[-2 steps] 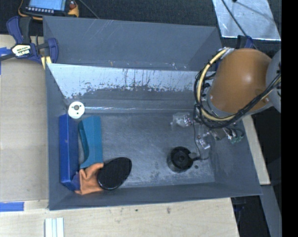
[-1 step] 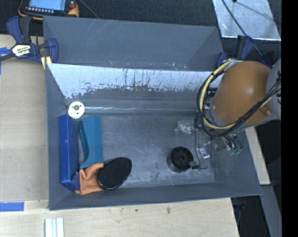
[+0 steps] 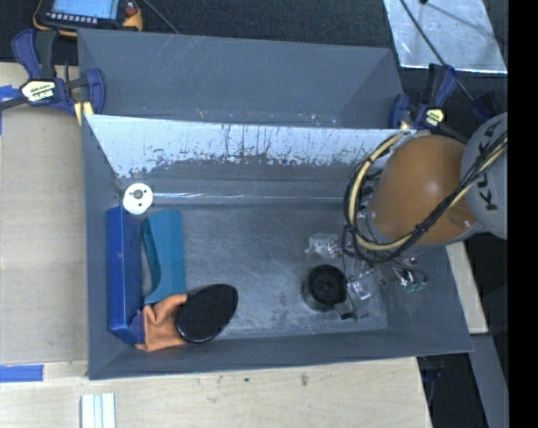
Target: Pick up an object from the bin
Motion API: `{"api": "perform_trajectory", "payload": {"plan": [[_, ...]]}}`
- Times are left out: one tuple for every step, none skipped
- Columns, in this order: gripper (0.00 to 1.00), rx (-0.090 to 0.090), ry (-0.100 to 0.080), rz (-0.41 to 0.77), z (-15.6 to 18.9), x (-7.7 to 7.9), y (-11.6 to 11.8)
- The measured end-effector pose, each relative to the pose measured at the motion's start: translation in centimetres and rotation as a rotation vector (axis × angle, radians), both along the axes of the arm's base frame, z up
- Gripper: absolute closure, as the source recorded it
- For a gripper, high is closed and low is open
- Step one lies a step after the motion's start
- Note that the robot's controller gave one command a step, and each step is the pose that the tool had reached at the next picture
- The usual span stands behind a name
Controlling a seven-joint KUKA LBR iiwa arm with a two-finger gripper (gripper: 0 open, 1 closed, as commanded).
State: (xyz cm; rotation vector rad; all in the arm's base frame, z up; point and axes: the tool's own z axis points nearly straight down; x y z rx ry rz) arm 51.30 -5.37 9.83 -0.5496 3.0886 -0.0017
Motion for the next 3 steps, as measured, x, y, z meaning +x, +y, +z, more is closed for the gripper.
{"api": "perform_trajectory", "payload": {"plan": [[1.0,0.0,0.003,-0.09,-2.33,-0.88,-0.74],[1.0,0.0,0.003,-0.089,-2.33,-0.88,-0.74],[1.0,0.001,0.001,-0.089,-1.95,-0.91,-0.72]]}}
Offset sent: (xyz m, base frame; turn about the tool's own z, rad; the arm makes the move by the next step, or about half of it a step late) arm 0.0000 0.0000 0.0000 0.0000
